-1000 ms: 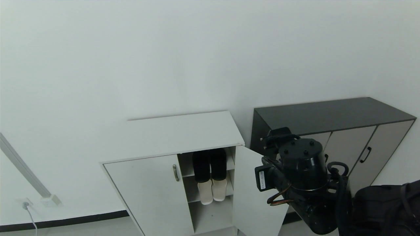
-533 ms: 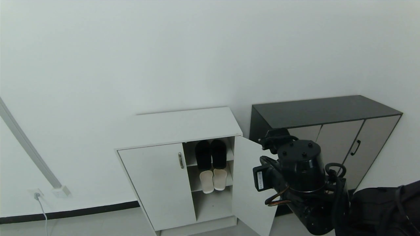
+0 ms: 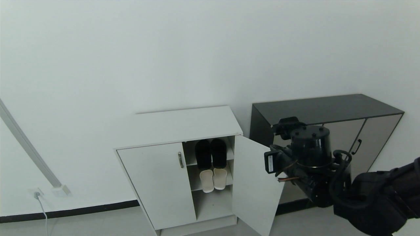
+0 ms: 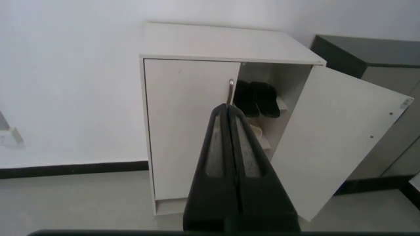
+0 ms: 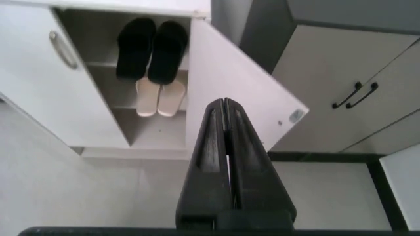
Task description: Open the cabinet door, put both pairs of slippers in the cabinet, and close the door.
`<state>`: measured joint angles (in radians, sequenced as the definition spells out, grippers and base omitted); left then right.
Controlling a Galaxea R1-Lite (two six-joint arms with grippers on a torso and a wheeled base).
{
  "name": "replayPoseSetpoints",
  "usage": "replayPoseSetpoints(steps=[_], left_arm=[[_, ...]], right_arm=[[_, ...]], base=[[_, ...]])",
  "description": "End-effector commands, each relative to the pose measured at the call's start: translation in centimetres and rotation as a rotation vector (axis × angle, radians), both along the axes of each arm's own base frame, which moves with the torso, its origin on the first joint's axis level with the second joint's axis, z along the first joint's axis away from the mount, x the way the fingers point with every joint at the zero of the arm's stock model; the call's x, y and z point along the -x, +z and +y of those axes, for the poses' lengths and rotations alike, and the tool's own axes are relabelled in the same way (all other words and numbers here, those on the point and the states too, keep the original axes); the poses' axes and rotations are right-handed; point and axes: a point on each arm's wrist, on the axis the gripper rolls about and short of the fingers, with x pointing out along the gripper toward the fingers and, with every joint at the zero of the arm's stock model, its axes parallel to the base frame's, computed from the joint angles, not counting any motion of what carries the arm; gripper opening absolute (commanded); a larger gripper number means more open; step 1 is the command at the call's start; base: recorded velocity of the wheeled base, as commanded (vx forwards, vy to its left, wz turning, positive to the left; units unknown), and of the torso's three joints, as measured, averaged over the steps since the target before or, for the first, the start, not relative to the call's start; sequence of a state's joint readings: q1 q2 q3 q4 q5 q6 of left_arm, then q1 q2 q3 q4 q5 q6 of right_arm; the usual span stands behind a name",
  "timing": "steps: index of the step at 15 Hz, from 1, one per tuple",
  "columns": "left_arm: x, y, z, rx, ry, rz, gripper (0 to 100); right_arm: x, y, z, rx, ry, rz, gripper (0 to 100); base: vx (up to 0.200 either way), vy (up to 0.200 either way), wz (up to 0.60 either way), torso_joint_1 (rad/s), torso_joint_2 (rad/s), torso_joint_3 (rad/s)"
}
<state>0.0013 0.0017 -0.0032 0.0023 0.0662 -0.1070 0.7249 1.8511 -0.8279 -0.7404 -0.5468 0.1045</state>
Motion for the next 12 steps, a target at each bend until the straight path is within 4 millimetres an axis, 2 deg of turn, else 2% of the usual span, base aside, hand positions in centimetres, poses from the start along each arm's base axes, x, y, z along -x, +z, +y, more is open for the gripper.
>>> replayPoseSetpoints(steps=[1, 2, 7, 9, 12], left_arm=[[0.0, 0.0, 0.0, 0.0, 0.0, 0.002, 0], [0.0, 0.0, 0.0, 0.0, 0.0, 0.002, 0], [0.0, 0.0, 0.0, 0.0, 0.0, 0.001, 0], [0.0, 0.0, 0.0, 0.0, 0.0, 0.002, 0], [0.0, 0.0, 0.0, -0.001, 0.0, 0.002, 0]], right_arm=[[-2.5, 0.7, -1.3, -0.026, -0.035, -0.017, 0], [-4.3, 0.9, -1.9, -0.034, -0.055, -0.019, 0], [-8.5, 1.0, -2.7, -0.046, -0.076, 0.001, 0], [-10.4, 0.0, -3.1, -0.043, -0.107, 0.013, 0], [-11.9, -1.9, -3.7, -0.036, -0.105, 0.05, 0]], base=[[0.0, 0.0, 0.0, 0.0, 0.0, 0.0], [0.0, 0.0, 0.0, 0.0, 0.0, 0.0], [0.0, 0.0, 0.0, 0.0, 0.0, 0.0], [0.0, 0.0, 0.0, 0.0, 0.0, 0.0], [0.0, 0.0, 0.0, 0.0, 0.0, 0.0]])
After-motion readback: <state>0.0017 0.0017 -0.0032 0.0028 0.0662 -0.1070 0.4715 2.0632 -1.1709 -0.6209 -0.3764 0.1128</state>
